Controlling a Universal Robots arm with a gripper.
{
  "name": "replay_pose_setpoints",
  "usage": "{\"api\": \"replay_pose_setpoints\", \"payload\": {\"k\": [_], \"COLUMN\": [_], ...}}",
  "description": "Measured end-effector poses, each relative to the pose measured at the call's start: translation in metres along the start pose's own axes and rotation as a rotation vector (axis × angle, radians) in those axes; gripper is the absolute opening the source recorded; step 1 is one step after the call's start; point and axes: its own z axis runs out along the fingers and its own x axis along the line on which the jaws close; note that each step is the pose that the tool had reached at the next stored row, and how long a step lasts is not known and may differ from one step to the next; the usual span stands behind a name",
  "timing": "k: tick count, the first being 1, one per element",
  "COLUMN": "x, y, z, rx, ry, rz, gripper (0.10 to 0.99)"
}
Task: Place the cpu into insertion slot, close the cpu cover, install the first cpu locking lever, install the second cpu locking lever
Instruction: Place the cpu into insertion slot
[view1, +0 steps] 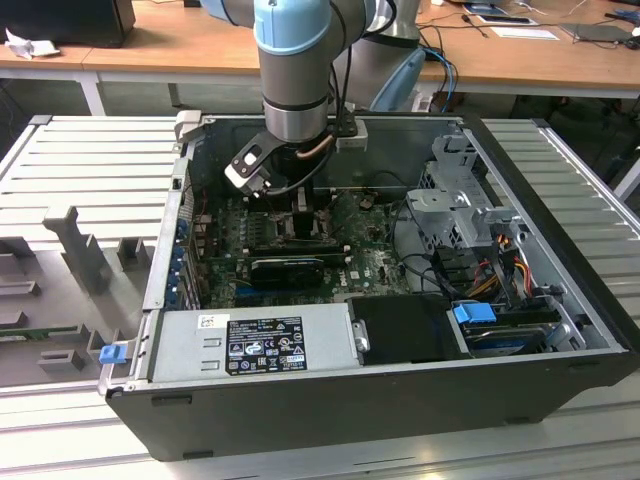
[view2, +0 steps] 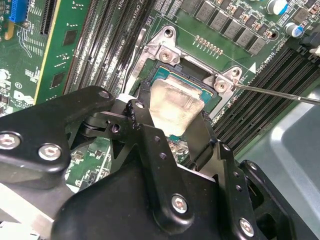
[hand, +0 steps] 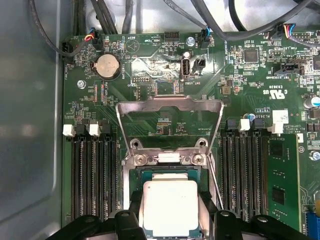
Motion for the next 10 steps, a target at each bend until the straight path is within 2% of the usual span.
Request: {"api": "replay_pose_setpoints", "payload": {"k": [4, 5, 8, 10], "x": [0.0000, 0.0000, 0.0000, 0.0001], "y": [0.0000, 0.0000, 0.0001, 0.0003], "z": [0.0001, 0.0001, -0.0003, -0.0034], "rx": [0.000, 0.000, 0.000, 0.000], "ry": [0.0000, 0.0001, 0.0000, -0.0001], "rz": [0.000, 0.000, 0.000, 0.000], "gripper": [0.537, 0.600, 0.600, 0.600]}}
